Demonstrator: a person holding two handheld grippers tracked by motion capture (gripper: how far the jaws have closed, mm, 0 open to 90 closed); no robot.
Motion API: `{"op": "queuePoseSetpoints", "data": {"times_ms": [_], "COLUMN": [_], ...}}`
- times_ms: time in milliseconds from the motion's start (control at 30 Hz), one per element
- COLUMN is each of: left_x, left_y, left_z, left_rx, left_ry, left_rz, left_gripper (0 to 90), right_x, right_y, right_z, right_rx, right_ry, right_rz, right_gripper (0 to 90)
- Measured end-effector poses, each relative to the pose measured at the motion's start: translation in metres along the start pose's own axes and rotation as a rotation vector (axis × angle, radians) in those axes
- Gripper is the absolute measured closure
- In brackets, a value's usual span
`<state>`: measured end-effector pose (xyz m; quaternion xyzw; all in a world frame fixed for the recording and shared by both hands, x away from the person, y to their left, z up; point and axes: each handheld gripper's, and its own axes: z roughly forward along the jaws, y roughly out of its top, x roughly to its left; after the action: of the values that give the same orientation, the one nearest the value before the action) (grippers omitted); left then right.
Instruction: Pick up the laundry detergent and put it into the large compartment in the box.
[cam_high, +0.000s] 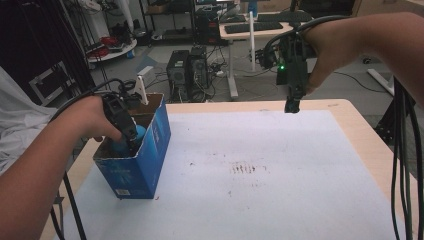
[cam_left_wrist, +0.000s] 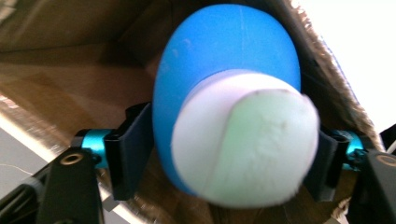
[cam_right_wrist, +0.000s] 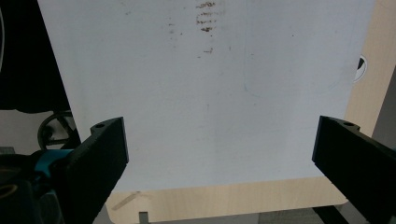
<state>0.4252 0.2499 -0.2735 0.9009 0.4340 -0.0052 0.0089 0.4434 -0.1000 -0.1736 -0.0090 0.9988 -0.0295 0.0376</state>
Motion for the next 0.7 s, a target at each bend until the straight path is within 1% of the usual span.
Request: {"op": "queuePoseSetpoints", "data": {"times_ms": [67, 100, 133, 200, 300, 333, 433, 500, 533, 567, 633, 667, 700], "left_x": [0.001, 0.001, 0.001, 0.002, 0.003, 0.003, 0.002, 0.002, 0.001, 0.002, 0.0, 0.0, -0.001], "left_y": [0.0, -0.002, -0.003, -0.004, -0.007, -0.007, -0.009, -0.01, -0.011, -0.011, -0.011, -0.011, -0.011], "left_z": [-0.002, -0.005, -0.006, -0.009, -0.016, -0.018, -0.026, -0.031, -0.034, -0.037, -0.043, -0.046, -0.047], "left_rx": [0.004, -0.001, -0.002, -0.004, 0.001, -0.007, -0.023, -0.018, -0.029, -0.022, -0.039, -0.035, -0.044], "left_ry": [0.004, -0.002, -0.003, 0.002, 0.01, 0.01, 0.017, 0.021, 0.023, 0.027, 0.026, 0.027, 0.028], "left_rz": [0.008, -0.003, -0.004, -0.003, 0.006, 0.001, 0.002, 0.009, 0.006, 0.02, 0.014, 0.022, 0.021], "left_gripper": [25.5, 25.5, 25.2, 23.9, 23.7, 23.4, 21.7, 21.4, 21.1, 20.7, 19.0, 19.0, 18.5], "right_x": [0.0, 0.0, 0.001, 0.001, 0.001, 0.0, 0.0, 0.001, 0.001, 0.001, 0.001, 0.002, 0.001], "right_y": [0.0, 0.0, 0.0, 0.0, -0.001, -0.001, -0.001, -0.001, -0.001, -0.001, -0.001, -0.001, -0.001], "right_z": [0.0, 0.0, -0.001, -0.001, -0.001, -0.001, -0.001, -0.002, -0.002, -0.003, -0.003, -0.003, -0.003], "right_rx": [-0.002, -0.002, 0.0, -0.006, -0.001, -0.004, -0.008, -0.004, -0.005, -0.005, -0.008, -0.005, -0.007], "right_ry": [0.0, -0.002, -0.002, -0.003, -0.003, -0.003, -0.005, -0.004, -0.003, -0.005, -0.005, -0.004, -0.005], "right_rz": [0.0, 0.0, 0.01, 0.007, 0.011, 0.0, 0.0, 0.009, 0.01, 0.009, 0.006, 0.008, 0.005], "right_gripper": [2.6, 2.6, 2.6, 2.6, 2.6, 2.6, 2.6, 2.6, 2.6, 2.6, 2.6, 2.6, 2.6]}}
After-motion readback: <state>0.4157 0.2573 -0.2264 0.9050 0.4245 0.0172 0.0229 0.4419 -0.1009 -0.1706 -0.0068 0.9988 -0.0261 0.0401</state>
